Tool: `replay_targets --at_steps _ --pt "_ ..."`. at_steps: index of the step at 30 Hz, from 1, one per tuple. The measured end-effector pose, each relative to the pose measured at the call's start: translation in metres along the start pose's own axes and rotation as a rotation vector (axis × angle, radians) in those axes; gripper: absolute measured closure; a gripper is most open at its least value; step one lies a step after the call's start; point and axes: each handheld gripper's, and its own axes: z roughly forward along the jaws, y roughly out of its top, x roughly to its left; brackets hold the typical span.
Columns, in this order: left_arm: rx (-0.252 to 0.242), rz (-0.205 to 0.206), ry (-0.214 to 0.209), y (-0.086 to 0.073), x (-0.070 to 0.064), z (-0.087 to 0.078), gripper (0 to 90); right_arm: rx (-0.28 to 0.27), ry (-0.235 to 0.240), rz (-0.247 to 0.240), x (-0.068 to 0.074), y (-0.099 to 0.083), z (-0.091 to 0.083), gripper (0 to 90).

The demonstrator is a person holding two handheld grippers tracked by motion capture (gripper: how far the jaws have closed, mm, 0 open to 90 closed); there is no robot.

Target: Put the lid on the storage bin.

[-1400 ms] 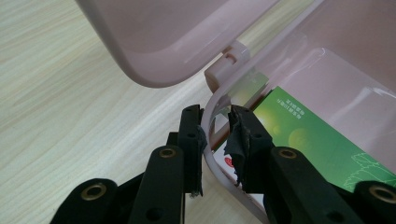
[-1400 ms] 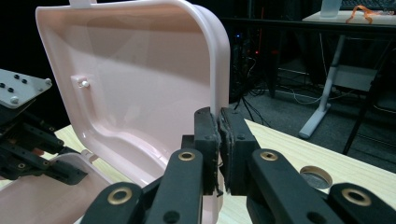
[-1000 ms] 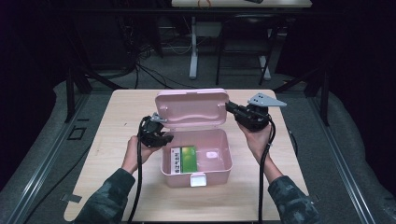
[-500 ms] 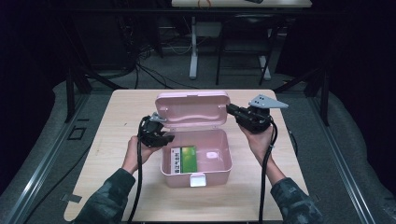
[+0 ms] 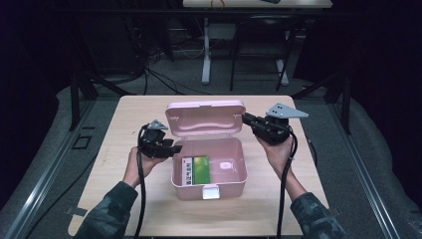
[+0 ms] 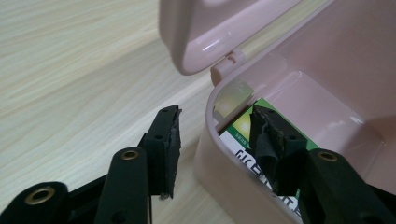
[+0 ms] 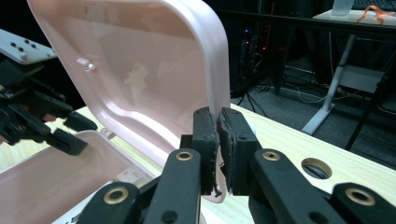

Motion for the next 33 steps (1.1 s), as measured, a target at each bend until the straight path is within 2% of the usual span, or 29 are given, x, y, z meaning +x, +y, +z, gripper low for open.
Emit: replay_targets --at_steps 3,5,10,17,23,33 --pt "-0.028 -0.010 -0.008 -0.002 0.000 -0.014 53.0 0.006 0.002 -0.002 0.002 0.000 -0.002 84.5" --pt "-0.051 -0.002 -0.008 -0.003 -0.002 -0.022 55.4 0.012 0.004 -0.005 0.003 0.000 -0.004 84.5" --pt "-0.099 0.039 -0.011 0.000 -0.014 -0.036 68.4 0.023 0.007 -0.014 0.006 -0.002 -0.008 84.2" --pt "-0.182 0.069 -0.025 0.011 -0.026 -0.050 89.7 0.041 0.011 -0.022 0.011 -0.004 -0.015 83.6" --pt "-0.230 0.049 -0.041 0.013 -0.027 -0.058 90.0 0.060 0.019 -0.036 0.015 -0.009 -0.020 82.6" --pt "-0.221 0.066 -0.062 0.005 -0.034 -0.064 90.0 0.102 0.041 -0.037 0.023 -0.017 -0.028 80.8"
